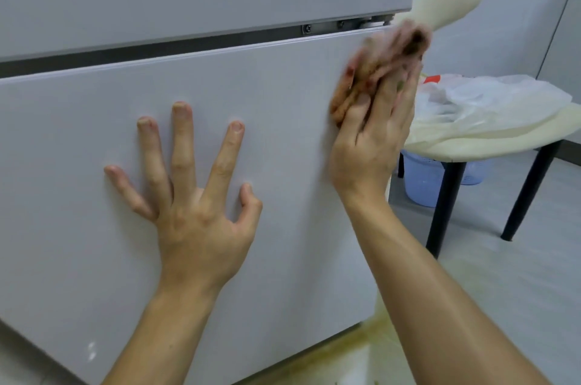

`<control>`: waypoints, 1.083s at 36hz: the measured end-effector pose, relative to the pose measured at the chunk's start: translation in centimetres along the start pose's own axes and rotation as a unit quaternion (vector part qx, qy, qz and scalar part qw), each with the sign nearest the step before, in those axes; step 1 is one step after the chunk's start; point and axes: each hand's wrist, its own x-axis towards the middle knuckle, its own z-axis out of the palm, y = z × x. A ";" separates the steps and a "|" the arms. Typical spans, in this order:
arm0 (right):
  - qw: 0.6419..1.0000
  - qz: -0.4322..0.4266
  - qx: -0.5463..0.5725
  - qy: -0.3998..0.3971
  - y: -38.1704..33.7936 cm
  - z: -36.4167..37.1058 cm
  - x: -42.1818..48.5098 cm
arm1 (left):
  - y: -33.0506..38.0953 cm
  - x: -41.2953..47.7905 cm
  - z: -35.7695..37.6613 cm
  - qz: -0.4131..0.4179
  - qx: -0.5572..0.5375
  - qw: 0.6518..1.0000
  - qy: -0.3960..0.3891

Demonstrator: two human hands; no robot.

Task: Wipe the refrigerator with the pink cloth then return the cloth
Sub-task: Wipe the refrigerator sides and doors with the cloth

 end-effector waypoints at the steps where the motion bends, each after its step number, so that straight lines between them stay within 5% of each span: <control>1: 1.000 0.009 -0.003 0.000 1.2 -0.2 -1.5 | 0.0 0.0 0.1 -0.001 0.001 1.000 0.001; 8: 0.959 0.221 -0.049 -0.170 9.1 -5.3 -15.9 | 0.3 -0.1 0.2 -0.005 0.005 1.000 0.012; 13: 0.945 0.239 -0.057 -0.216 9.8 -5.6 -16.7 | 0.3 0.0 0.3 -0.006 0.004 1.000 0.014; 20: 0.991 0.091 0.000 -0.100 3.1 -2.9 -9.1 | 0.3 -0.1 0.1 -0.005 0.000 1.000 0.013; 28: 0.995 -0.066 -0.023 -0.064 -0.6 0.0 -3.2 | 0.0 -0.1 -0.1 0.000 -0.002 1.000 0.002; 32: 0.994 -0.071 -0.022 -0.079 1.5 -0.4 -7.0 | 0.1 0.0 0.0 -0.005 -0.007 1.000 0.006; 39: 0.970 0.077 -0.045 -0.226 6.3 -4.3 -21.3 | 0.2 -0.1 0.0 -0.006 0.004 1.000 0.003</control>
